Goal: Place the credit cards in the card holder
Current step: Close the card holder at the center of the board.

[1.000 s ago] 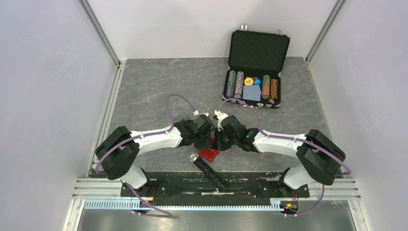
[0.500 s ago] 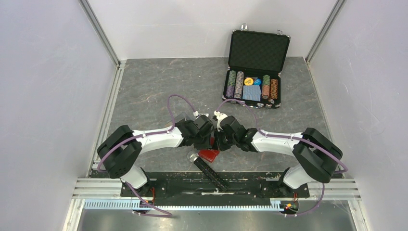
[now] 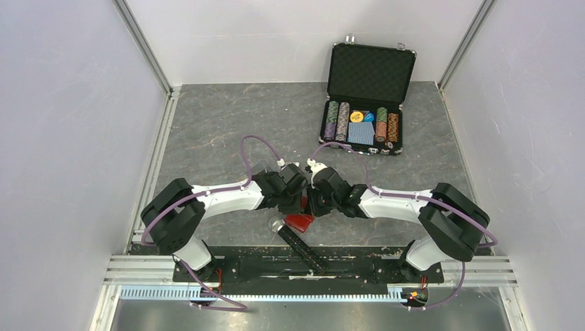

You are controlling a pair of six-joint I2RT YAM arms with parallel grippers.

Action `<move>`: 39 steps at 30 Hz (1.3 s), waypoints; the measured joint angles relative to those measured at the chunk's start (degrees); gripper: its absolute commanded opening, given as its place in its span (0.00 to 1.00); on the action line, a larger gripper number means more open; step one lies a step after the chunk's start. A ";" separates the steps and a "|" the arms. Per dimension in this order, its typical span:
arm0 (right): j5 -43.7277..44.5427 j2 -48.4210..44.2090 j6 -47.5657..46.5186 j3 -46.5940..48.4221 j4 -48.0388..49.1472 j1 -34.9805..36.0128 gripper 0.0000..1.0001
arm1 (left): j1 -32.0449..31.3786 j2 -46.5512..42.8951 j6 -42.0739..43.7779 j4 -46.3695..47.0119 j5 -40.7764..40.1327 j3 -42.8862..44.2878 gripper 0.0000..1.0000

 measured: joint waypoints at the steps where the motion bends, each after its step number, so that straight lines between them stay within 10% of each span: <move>1: 0.22 -0.02 0.15 0.02 -0.11 0.11 0.00 | 0.00 0.00 -0.13 -0.02 0.00 0.00 0.02; 39: 3.41 -2.16 -1.40 0.11 -4.83 0.63 0.00 | 0.00 -0.79 -0.39 2.62 -0.31 -0.70 0.02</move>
